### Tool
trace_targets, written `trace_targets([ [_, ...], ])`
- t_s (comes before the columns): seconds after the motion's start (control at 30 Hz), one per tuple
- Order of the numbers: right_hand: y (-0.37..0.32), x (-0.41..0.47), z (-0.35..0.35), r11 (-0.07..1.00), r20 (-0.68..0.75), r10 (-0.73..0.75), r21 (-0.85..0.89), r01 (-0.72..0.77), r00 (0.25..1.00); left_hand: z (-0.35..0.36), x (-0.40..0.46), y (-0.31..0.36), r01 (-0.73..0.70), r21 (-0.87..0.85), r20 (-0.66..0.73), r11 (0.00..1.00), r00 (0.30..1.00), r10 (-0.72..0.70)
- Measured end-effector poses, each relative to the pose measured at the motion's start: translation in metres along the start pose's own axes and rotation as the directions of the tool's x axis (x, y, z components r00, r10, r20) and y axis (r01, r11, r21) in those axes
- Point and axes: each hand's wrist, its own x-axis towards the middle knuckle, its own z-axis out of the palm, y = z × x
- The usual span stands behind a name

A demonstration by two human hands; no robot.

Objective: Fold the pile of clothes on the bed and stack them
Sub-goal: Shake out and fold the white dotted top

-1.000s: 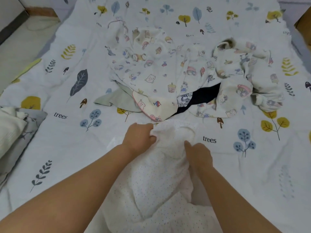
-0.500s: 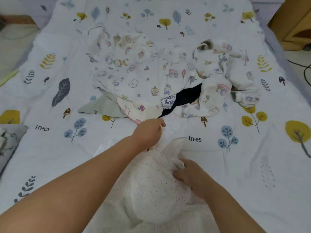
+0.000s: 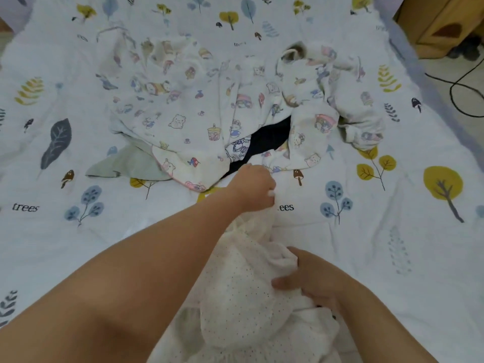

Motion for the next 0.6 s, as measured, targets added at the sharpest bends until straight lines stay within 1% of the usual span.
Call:
trace_targets([
  [0.03,-0.001,-0.001,-0.006,0.998,-0.016,0.009,-0.068,-0.010,1.000,-0.008,-0.005,-0.002,0.043,-0.148,-0.014,0.988,0.999,-0.046],
  [0.07,0.000,-0.001,-0.012,0.989,-0.057,0.020,-0.148,-0.029,0.998,-0.018,-0.010,-0.004,0.085,-0.306,-0.027,0.948,0.995,-0.098],
  [0.13,-0.004,-0.004,-0.020,0.964,-0.220,0.036,-0.250,-0.092,0.975,-0.041,-0.025,-0.009,0.123,-0.549,-0.092,0.827,0.974,-0.206],
  [0.17,-0.007,-0.007,-0.023,0.958,-0.313,0.016,-0.267,-0.104,0.950,-0.053,-0.033,-0.012,0.133,-0.643,-0.119,0.754,0.955,-0.271],
  [0.2,-0.010,-0.011,-0.025,0.965,-0.405,-0.015,-0.246,-0.093,0.914,-0.064,-0.041,-0.016,0.146,-0.722,-0.132,0.676,0.930,-0.342],
  [0.23,-0.014,-0.015,-0.028,0.984,-0.486,-0.041,-0.173,-0.050,0.873,-0.074,-0.049,-0.020,0.157,-0.779,-0.134,0.607,0.904,-0.406],
  [0.27,-0.020,-0.020,-0.030,0.996,-0.554,-0.062,-0.082,0.020,0.830,-0.084,-0.056,-0.025,0.155,-0.812,-0.148,0.562,0.877,-0.457],
  [0.3,-0.028,-0.025,-0.029,0.995,-0.600,-0.084,-0.012,0.096,0.796,-0.095,-0.064,-0.029,0.155,-0.828,-0.166,0.539,0.851,-0.499],
  [0.37,-0.049,-0.038,-0.026,0.979,-0.675,-0.142,0.012,0.204,0.724,-0.116,-0.079,-0.035,0.155,-0.837,-0.204,0.525,0.802,-0.561],
  [0.47,-0.088,-0.065,-0.013,0.930,-0.751,-0.305,-0.103,0.353,0.586,-0.153,-0.102,-0.036,0.127,-0.846,-0.252,0.519,0.761,-0.598],
  [0.53,-0.112,-0.088,-0.004,0.888,-0.776,-0.418,-0.242,0.390,0.472,-0.177,-0.118,-0.035,0.104,-0.832,-0.299,0.545,0.743,-0.599],
  [0.6,-0.134,-0.112,0.003,0.852,-0.784,-0.493,-0.345,0.395,0.377,-0.201,-0.135,-0.035,0.104,-0.810,-0.332,0.578,0.730,-0.597],
])
